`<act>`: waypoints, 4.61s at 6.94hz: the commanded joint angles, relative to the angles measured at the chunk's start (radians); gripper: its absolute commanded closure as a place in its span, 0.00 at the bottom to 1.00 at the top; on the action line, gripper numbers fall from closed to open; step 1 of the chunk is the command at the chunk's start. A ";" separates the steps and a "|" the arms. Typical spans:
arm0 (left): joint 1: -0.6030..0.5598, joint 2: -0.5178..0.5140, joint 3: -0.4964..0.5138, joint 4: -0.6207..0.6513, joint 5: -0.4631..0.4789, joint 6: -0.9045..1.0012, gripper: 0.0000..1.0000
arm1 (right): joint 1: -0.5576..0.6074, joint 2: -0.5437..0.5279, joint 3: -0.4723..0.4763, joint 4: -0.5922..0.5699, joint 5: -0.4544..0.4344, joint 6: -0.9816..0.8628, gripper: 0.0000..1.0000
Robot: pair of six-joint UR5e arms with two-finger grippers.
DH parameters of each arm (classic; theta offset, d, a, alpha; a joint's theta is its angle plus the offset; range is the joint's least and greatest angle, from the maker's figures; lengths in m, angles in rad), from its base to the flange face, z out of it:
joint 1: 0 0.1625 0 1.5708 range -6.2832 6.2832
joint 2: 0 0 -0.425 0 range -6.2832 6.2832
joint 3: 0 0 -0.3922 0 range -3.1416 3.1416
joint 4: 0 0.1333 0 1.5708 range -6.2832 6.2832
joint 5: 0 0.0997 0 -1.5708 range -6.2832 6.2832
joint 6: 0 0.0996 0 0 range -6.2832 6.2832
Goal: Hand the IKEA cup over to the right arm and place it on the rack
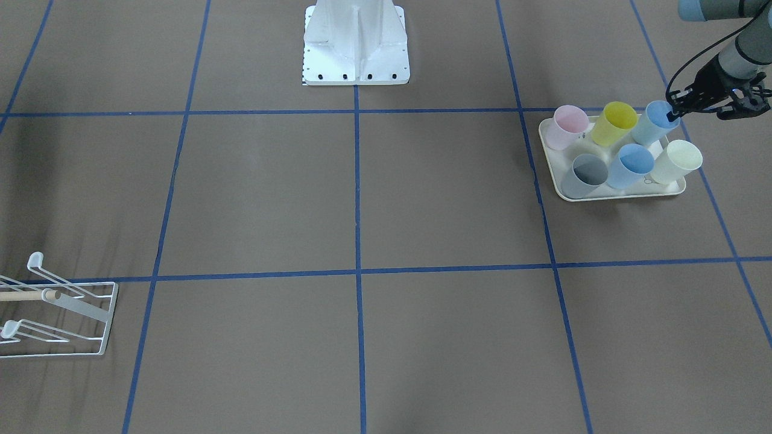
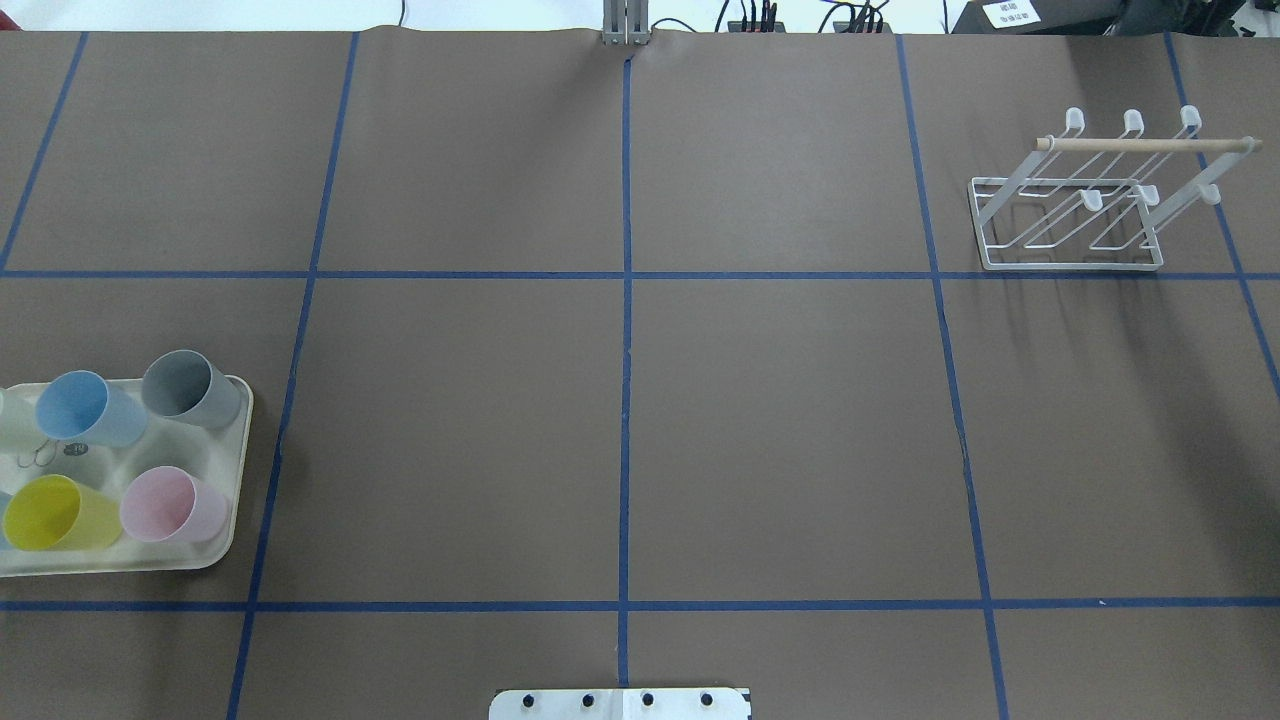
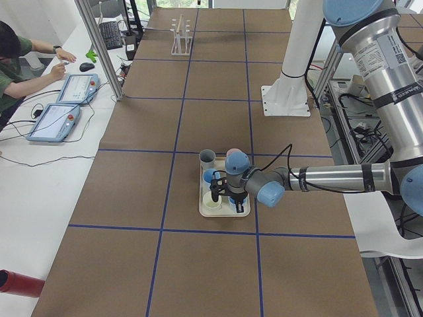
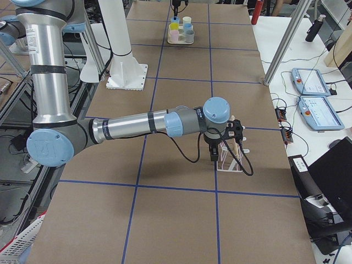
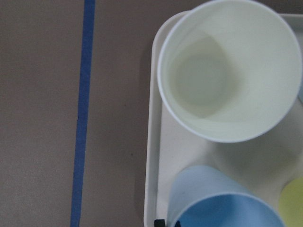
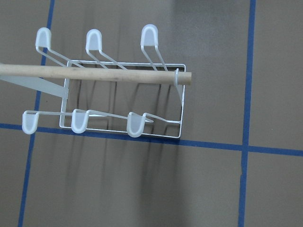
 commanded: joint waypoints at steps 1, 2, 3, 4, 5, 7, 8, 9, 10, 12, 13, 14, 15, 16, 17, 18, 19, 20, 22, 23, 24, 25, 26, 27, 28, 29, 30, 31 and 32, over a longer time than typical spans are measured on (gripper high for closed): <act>-0.097 0.039 -0.055 0.006 -0.065 0.049 1.00 | 0.000 0.000 0.001 0.000 -0.001 0.000 0.00; -0.164 0.068 -0.054 0.019 -0.092 0.163 1.00 | 0.000 0.000 0.001 0.000 -0.001 0.000 0.00; -0.239 0.085 -0.065 0.083 -0.103 0.273 1.00 | 0.000 -0.002 0.010 0.000 0.000 0.000 0.00; -0.303 0.083 -0.115 0.211 -0.105 0.395 1.00 | 0.002 -0.012 0.031 0.000 0.000 0.000 0.00; -0.375 0.077 -0.222 0.422 -0.105 0.504 1.00 | 0.000 -0.014 0.054 -0.011 0.000 0.002 0.00; -0.516 -0.122 -0.306 0.752 -0.102 0.583 1.00 | -0.015 0.004 0.094 -0.002 -0.006 0.099 0.00; -0.526 -0.242 -0.294 0.843 -0.096 0.569 1.00 | -0.059 0.049 0.113 -0.002 -0.014 0.174 0.00; -0.531 -0.330 -0.284 0.865 -0.094 0.455 1.00 | -0.107 0.108 0.113 0.003 -0.021 0.290 0.00; -0.529 -0.414 -0.284 0.853 -0.056 0.235 1.00 | -0.154 0.164 0.114 0.003 -0.077 0.337 0.00; -0.503 -0.490 -0.255 0.713 -0.037 -0.041 1.00 | -0.292 0.269 0.099 0.132 -0.220 0.523 0.00; -0.433 -0.493 -0.237 0.542 -0.036 -0.219 1.00 | -0.373 0.305 0.098 0.252 -0.313 0.758 0.00; -0.361 -0.513 -0.200 0.392 -0.034 -0.389 1.00 | -0.455 0.326 0.093 0.384 -0.386 0.929 0.00; -0.306 -0.576 -0.159 0.252 0.013 -0.595 1.00 | -0.516 0.354 0.081 0.490 -0.449 1.094 0.00; -0.207 -0.614 -0.146 0.130 0.123 -0.797 1.00 | -0.573 0.395 0.076 0.544 -0.533 1.256 0.00; -0.084 -0.691 -0.117 0.035 0.291 -1.019 1.00 | -0.631 0.450 0.055 0.591 -0.616 1.393 0.00; 0.055 -0.775 -0.071 -0.063 0.419 -1.204 1.00 | -0.658 0.465 0.033 0.666 -0.630 1.470 0.00; 0.117 -0.811 -0.022 -0.222 0.529 -1.342 1.00 | -0.658 0.465 0.009 0.778 -0.635 1.573 0.00; 0.141 -0.808 0.034 -0.421 0.553 -1.436 1.00 | -0.660 0.465 -0.022 0.888 -0.636 1.674 0.00; 0.147 -0.809 0.219 -0.837 0.576 -1.598 1.00 | -0.698 0.527 -0.057 0.960 -0.639 1.803 0.00; 0.173 -0.811 0.260 -0.922 0.628 -1.618 1.00 | -0.737 0.572 -0.057 0.960 -0.674 1.850 0.00; 0.202 -0.843 0.257 -0.926 0.644 -1.618 1.00 | -0.805 0.596 -0.057 0.960 -0.748 1.861 0.00; 0.225 -0.858 0.251 -0.928 0.683 -1.637 1.00 | -0.842 0.629 -0.065 0.960 -0.803 1.882 0.00; 0.230 -0.866 0.248 -0.928 0.693 -1.679 1.00 | -0.850 0.650 -0.077 0.959 -0.814 1.916 0.00; 0.232 -0.878 0.248 -0.929 0.693 -1.686 1.00 | -0.850 0.652 -0.080 0.960 -0.816 1.927 0.00; 0.233 -0.892 0.244 -0.929 0.693 -1.689 1.00 | -0.850 0.666 -0.096 0.960 -0.816 1.951 0.00; 0.235 -0.903 0.242 -0.929 0.694 -1.722 1.00 | -0.850 0.681 -0.114 0.960 -0.820 1.977 0.00; 0.235 -0.905 0.240 -0.931 0.707 -1.727 1.00 | -0.850 0.686 -0.120 0.960 -0.822 1.988 0.00; 0.247 -0.908 0.240 -0.931 0.710 -1.726 1.00 | -0.850 0.687 -0.120 0.962 -0.822 1.999 0.00; 0.262 -0.908 0.242 -0.931 0.730 -1.726 1.00 | -0.848 0.687 -0.119 0.962 -0.825 2.014 0.00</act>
